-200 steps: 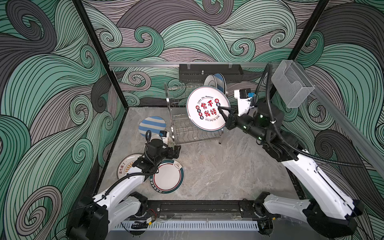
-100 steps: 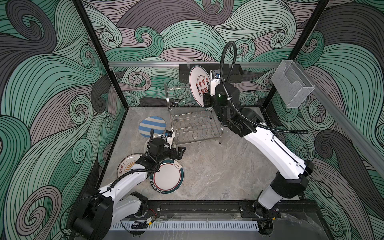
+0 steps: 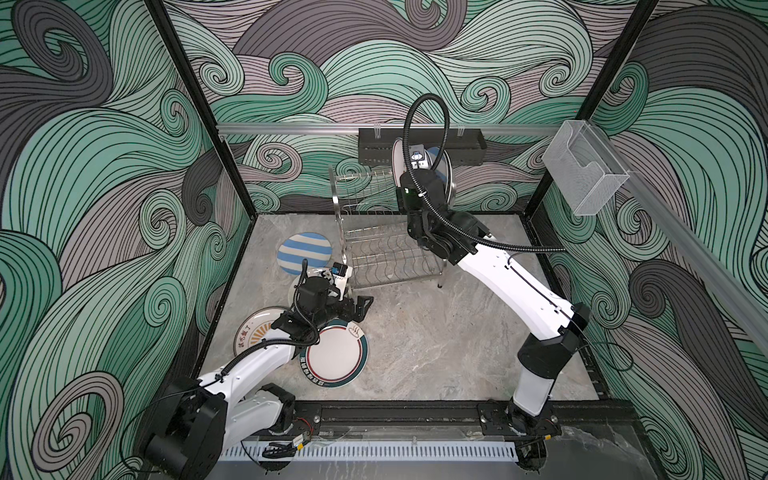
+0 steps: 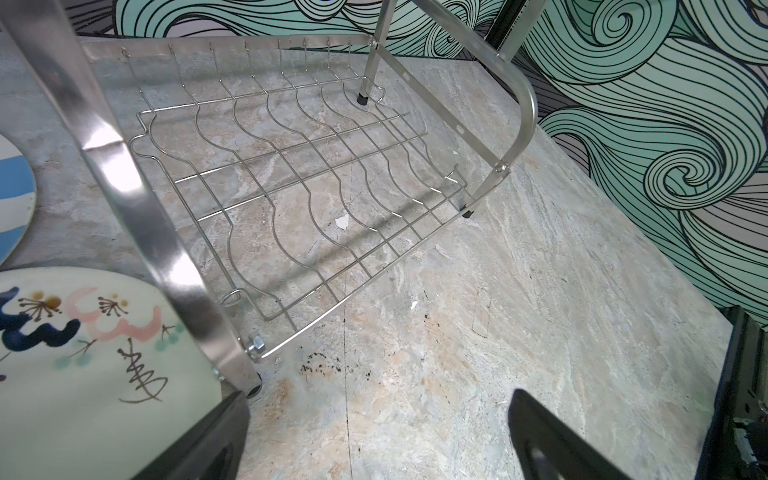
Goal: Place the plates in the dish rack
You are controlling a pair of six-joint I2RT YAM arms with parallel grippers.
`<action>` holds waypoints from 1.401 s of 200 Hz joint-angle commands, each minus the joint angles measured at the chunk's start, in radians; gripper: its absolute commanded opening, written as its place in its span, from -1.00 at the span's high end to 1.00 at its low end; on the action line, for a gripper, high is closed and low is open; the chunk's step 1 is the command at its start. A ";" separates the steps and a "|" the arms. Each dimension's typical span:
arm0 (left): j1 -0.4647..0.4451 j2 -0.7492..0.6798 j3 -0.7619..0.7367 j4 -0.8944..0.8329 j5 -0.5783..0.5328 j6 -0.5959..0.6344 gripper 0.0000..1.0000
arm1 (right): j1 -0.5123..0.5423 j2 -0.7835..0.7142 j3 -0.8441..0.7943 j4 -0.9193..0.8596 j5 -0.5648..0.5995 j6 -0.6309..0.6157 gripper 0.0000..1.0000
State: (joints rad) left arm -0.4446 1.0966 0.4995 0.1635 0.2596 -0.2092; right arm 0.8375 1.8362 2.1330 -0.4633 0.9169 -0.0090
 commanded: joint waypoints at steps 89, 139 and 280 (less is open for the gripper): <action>-0.020 -0.009 -0.004 0.013 -0.006 0.029 -0.97 | -0.019 0.046 0.031 0.079 0.066 0.033 1.00; -0.023 -0.005 -0.003 0.010 -0.014 0.034 -0.97 | -0.037 0.058 0.028 0.057 0.051 0.070 1.00; -0.026 0.006 -0.005 0.003 -0.059 0.039 -0.97 | -0.047 0.089 0.011 0.002 -0.014 0.118 0.48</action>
State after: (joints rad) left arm -0.4667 1.0962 0.4992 0.1699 0.2138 -0.1860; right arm 0.7959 1.9156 2.1319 -0.4805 0.9134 0.1081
